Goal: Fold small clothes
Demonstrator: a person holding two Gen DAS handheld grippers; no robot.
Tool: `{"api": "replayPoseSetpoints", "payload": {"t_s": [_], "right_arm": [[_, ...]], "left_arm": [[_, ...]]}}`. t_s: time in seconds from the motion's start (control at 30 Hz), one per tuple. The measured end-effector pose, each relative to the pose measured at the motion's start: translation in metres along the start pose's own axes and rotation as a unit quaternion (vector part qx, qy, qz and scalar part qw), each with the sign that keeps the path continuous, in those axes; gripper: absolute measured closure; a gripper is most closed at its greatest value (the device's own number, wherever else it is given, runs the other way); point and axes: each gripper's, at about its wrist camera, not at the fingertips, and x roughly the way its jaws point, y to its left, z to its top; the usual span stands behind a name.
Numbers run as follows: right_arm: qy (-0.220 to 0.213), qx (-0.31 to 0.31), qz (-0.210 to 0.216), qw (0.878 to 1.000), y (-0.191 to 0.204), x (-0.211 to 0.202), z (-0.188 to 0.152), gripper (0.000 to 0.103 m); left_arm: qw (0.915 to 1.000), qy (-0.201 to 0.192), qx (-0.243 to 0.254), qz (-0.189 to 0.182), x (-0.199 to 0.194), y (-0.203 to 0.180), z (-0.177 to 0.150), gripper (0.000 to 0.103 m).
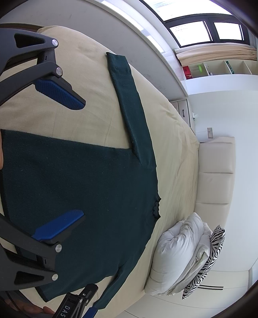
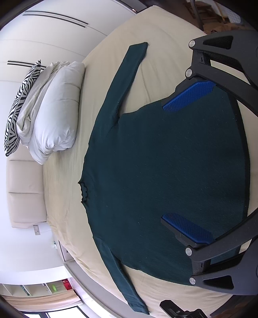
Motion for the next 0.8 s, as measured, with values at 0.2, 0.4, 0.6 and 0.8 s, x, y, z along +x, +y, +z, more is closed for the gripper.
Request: {"api": "replayPoseSetpoints", "payload": {"t_s": [0.2,0.4,0.6,0.8], "right_arm": [[0.001,-0.001,0.001,1.000,0.0025,0.0043,-0.0020,0.000],[0.002,-0.001,0.002,1.000,0.0024,0.0047,-0.0018,0.000],[0.003,-0.002,0.003,1.000,0.0041,0.0062,-0.0031,0.000],[0.004,-0.004,0.003,1.000,0.0059,0.0072,-0.0037,0.000]], "left_arm": [[1.0000,0.000,0.000,-0.001,-0.0002,-0.0002,0.0002,0.000],[1.0000,0.000,0.000,-0.001,-0.0002,-0.0002,0.0004,0.000],[1.0000,0.000,0.000,-0.001,-0.0003,-0.0001,0.0003,0.000],[1.0000,0.000,0.000,-0.001,0.0000,0.0004,0.0000,0.000]]}}
